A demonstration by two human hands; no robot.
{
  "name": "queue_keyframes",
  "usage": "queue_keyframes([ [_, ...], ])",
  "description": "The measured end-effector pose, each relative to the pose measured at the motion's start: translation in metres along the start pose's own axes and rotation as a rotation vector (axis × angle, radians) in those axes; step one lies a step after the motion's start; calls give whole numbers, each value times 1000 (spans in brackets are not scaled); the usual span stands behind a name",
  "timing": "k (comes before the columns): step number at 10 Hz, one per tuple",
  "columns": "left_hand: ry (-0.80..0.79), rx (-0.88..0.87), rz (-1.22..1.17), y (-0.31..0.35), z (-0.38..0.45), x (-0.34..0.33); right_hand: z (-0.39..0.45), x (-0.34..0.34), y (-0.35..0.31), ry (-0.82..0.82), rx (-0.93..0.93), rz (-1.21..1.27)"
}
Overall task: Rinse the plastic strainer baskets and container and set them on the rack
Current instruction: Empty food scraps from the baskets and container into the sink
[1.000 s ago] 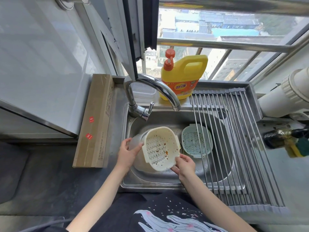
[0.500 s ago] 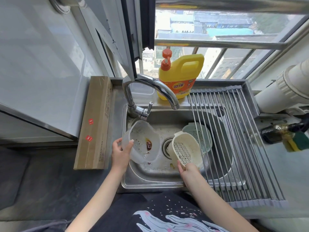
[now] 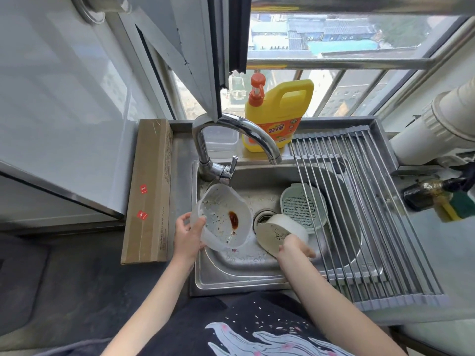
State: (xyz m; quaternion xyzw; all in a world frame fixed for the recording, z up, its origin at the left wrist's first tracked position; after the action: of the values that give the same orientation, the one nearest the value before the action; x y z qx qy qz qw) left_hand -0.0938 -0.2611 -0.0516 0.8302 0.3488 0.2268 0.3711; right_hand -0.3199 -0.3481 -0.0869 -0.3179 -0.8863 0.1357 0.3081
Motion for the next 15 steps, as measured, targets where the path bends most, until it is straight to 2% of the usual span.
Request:
queue_keyframes([
  [1,-11,6,2,-1,0,0,5,-3,3,-194,255,-375],
  [2,-22,10,-7,1,-3,-1,0,-11,12,-203,294,-393],
  [3,-23,2,-1,3,-3,-2,-11,-25,8,-229,568,-565],
  [4,-17,-18,5,7,-5,0,-11,-33,0,-344,1163,-964],
  [5,-13,-27,5,12,-7,4,-4,-47,-12,-357,1408,-1249],
  [6,-15,-21,8,15,-7,6,-7,-57,-22,-331,1448,-1441],
  [8,-5,-22,24,16,-5,4,-3,-71,-28,-289,1534,-1546],
  [9,-3,-10,30,13,-3,3,0,-68,-34,-333,1648,-1640],
  [10,-11,5,23,11,-2,0,5,-57,-46,-390,1889,-1764],
  [11,-29,16,22,9,-2,-3,13,-44,-55,-369,2077,-1901],
  [12,-31,20,34,5,0,-5,24,-33,-51,-313,2267,-2073],
  [13,-34,22,35,4,0,-4,27,-30,-36,-133,2349,-2223],
  [14,-38,22,27,5,-1,-4,20,-32,-30,33,2302,-2283],
  [15,-48,29,26,5,-2,-5,17,-33,-32,101,2271,-2242],
])
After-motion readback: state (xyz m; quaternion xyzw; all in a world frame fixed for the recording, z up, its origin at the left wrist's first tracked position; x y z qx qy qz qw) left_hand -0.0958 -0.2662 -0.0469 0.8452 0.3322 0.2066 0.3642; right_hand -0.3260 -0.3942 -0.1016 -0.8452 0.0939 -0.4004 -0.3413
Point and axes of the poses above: each hand's wrist, its own z-axis towards the middle knuckle, its own x-axis out of the back of the hand, y = z × x, the point moved 3 cm from there along z, towards the middle knuckle, and after that the axes turned 7 degrees about y, right-handed, at the moved point
